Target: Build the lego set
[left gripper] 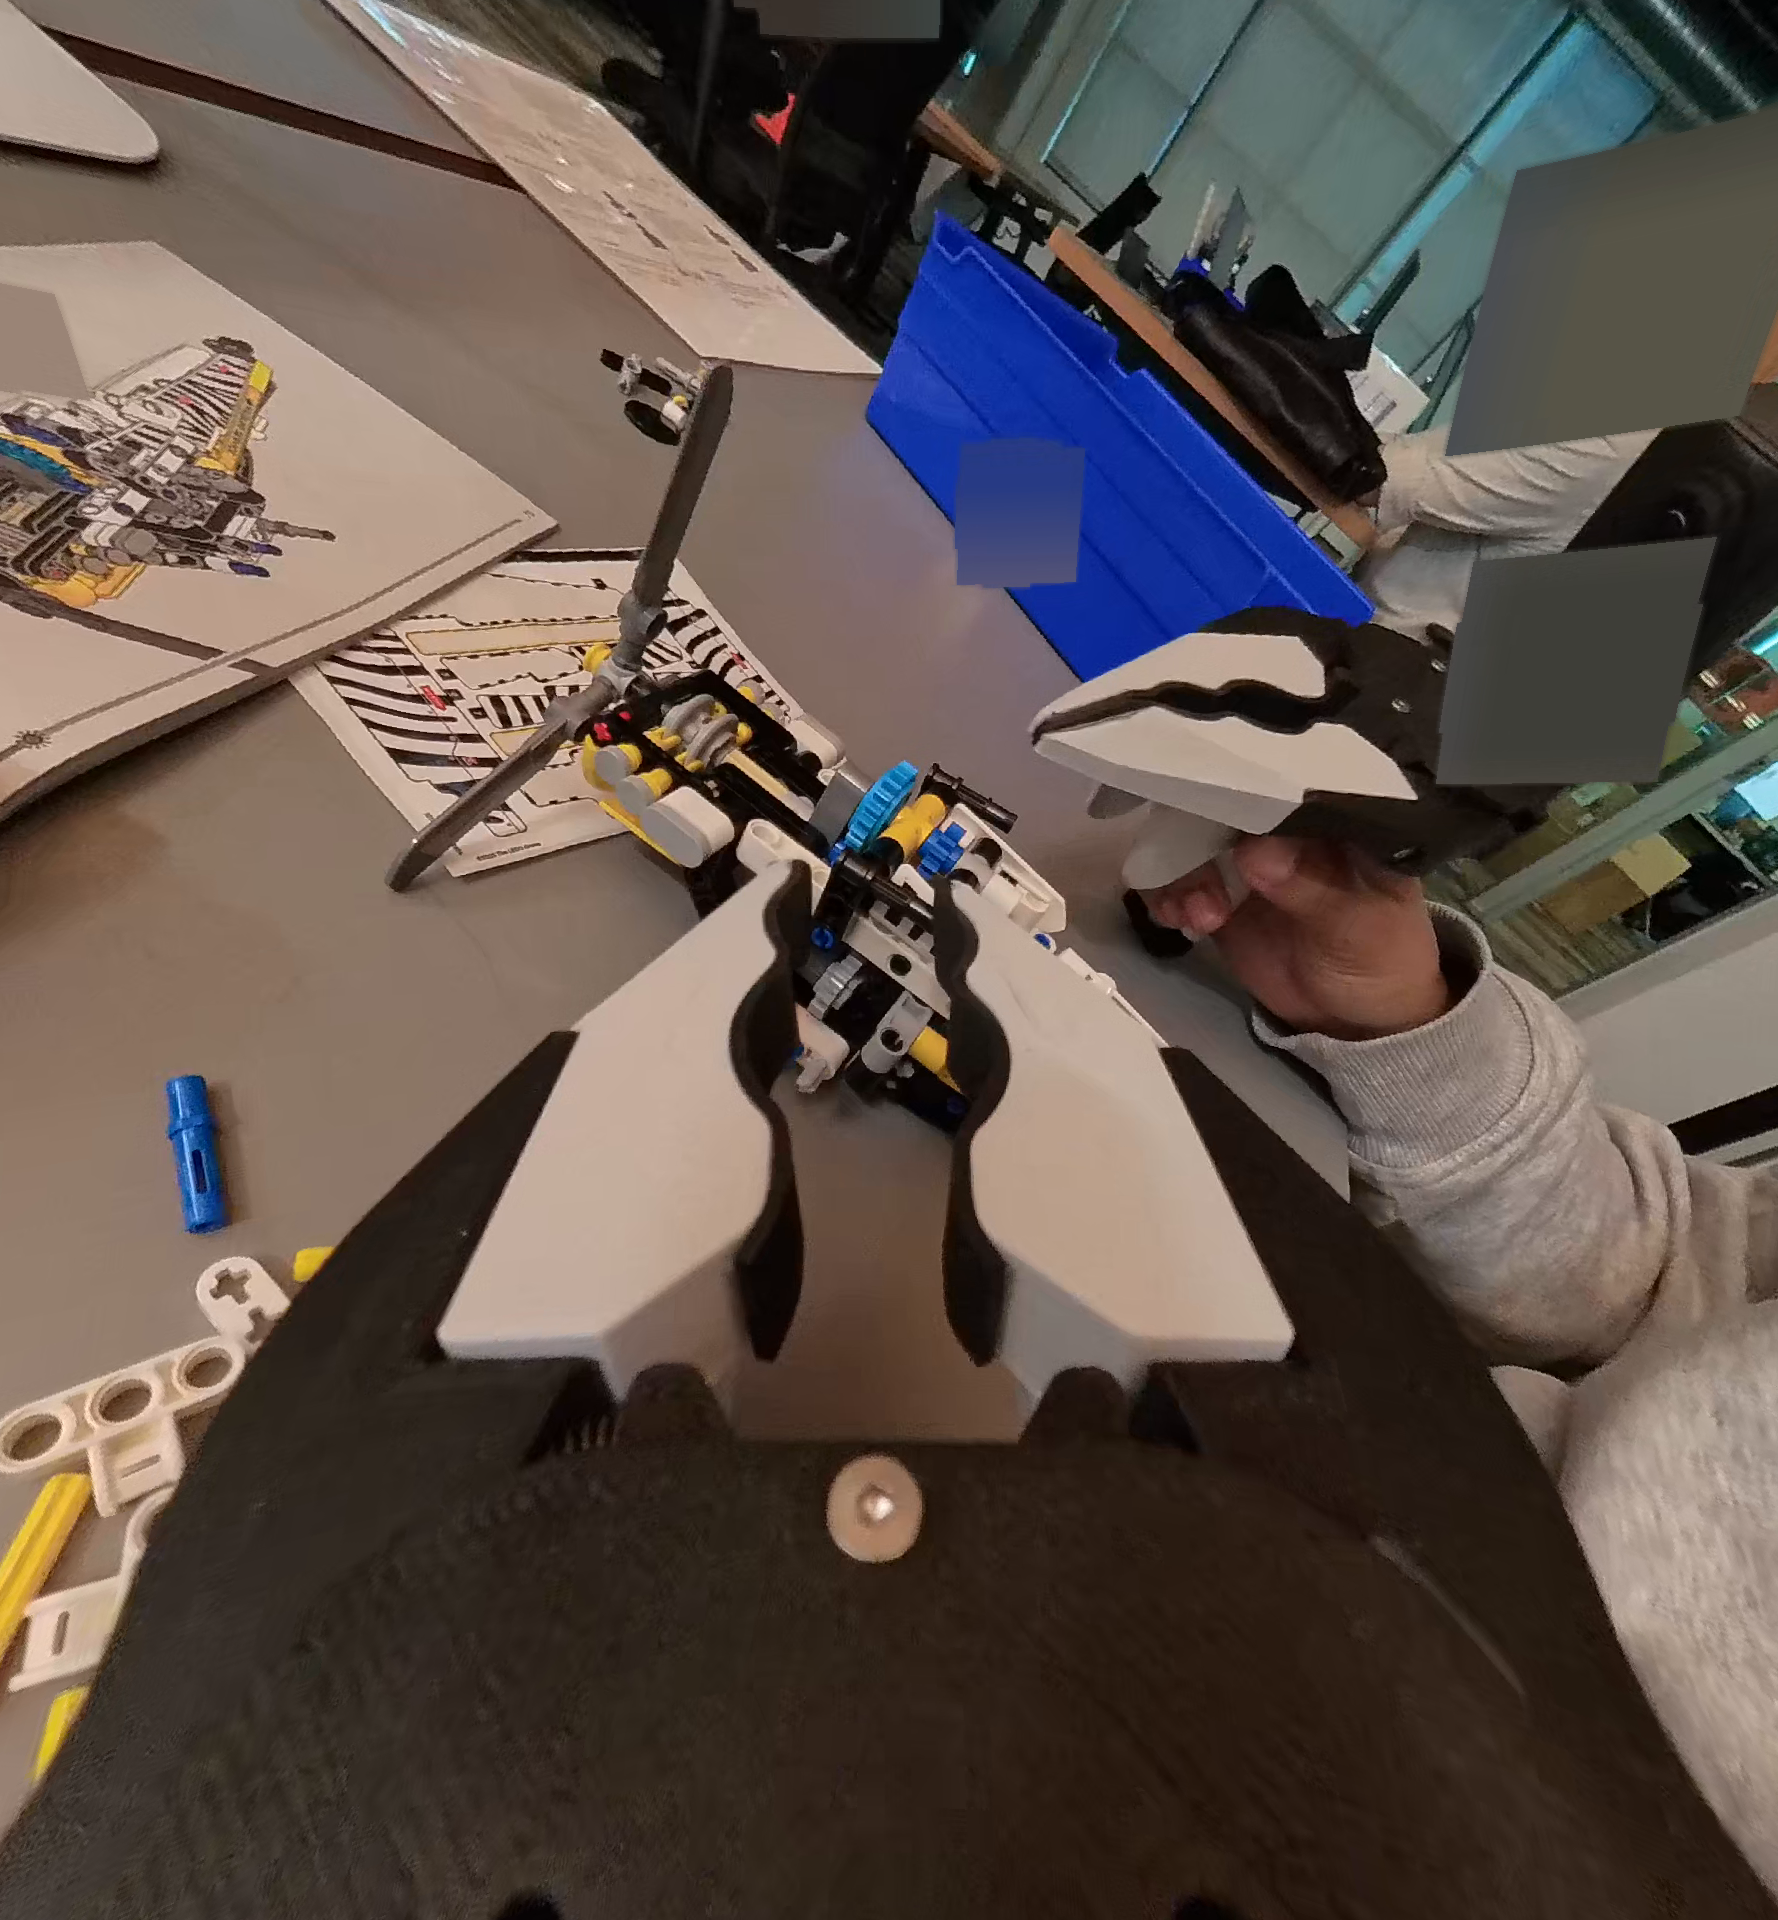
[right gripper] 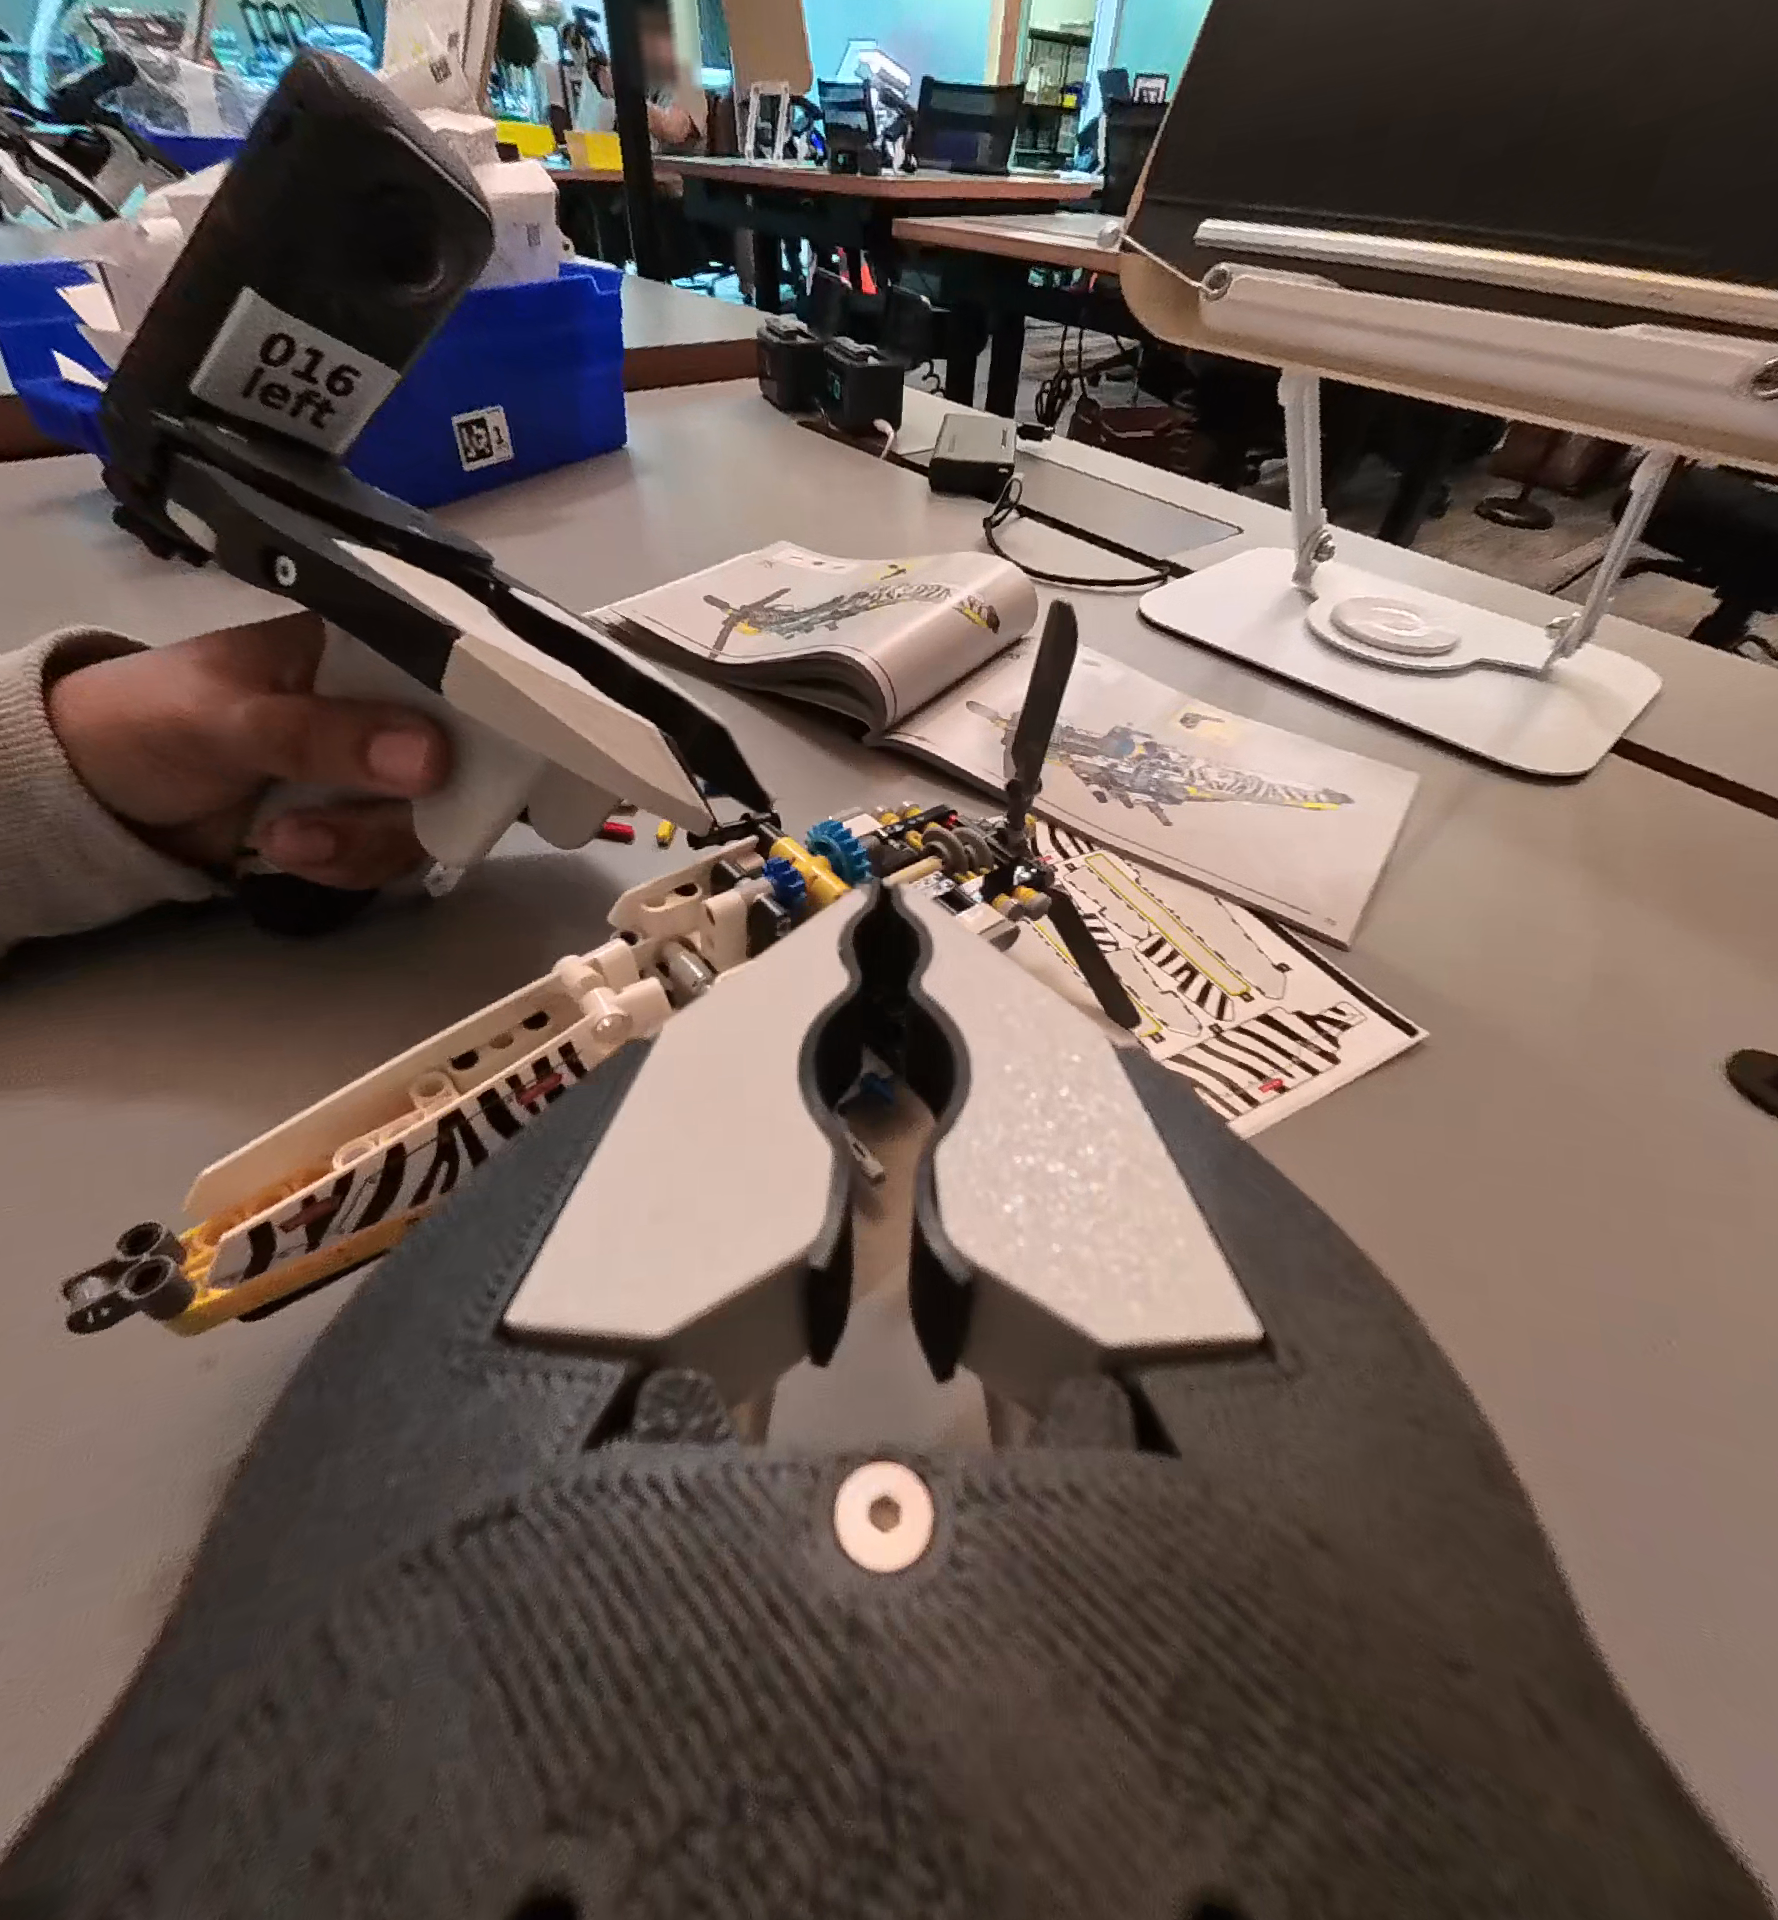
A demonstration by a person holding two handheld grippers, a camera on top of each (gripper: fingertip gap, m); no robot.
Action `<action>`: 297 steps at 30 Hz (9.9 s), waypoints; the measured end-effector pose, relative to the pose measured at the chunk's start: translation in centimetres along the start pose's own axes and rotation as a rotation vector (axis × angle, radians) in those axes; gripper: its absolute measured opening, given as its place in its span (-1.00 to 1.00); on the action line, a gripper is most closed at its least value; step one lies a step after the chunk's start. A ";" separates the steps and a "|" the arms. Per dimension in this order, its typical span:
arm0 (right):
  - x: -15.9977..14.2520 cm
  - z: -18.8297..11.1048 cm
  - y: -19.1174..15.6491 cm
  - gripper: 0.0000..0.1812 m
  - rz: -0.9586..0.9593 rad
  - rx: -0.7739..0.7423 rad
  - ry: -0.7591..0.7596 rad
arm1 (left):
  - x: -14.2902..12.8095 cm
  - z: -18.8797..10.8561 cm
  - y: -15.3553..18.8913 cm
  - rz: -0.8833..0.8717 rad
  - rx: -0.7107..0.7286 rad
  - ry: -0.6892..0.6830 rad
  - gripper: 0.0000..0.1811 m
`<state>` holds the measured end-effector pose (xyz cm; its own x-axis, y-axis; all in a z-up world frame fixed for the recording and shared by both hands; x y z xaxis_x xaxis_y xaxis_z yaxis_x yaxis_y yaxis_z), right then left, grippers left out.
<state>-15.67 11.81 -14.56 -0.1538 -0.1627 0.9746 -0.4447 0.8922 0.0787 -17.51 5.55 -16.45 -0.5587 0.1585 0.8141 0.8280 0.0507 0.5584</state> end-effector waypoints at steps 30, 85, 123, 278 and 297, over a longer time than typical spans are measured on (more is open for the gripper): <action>-1.3 0.8 -1.7 -1.00 -0.201 -0.029 -0.067 | -0.3 0.1 0.3 -0.043 -0.046 -0.004 -0.84; -1.1 0.4 -0.3 -1.00 -0.316 -0.173 -0.024 | -0.6 0.2 0.3 -0.040 -0.043 -0.025 -0.84; -2.0 -0.1 0.1 -1.00 -0.331 -0.174 -0.081 | 0.3 -0.4 1.1 0.471 -0.358 -0.327 -0.54; -0.1 21.2 -3.2 -1.00 -0.578 0.094 -0.974 | 15.0 -21.0 -16.4 0.082 0.437 0.318 -0.50; -1.2 25.9 -6.0 -1.00 -0.513 0.159 -0.945 | 15.0 -22.2 -17.4 0.043 0.462 0.360 -0.55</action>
<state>-35.68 -4.31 -21.60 -0.5038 -0.8196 0.2726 -0.7485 0.5718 0.3358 -41.34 -14.86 -10.42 -0.4386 -0.1710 0.8823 0.7397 0.4888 0.4624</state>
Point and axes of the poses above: each gripper's, where its closed fingertips meet, z out along the fingers, x out of its top, y = z × x across the jaws, the point moved 1 cm from there along -z, back along the fingers, and after that the axes turned 9 degrees about -x, right-handed, at the moved point
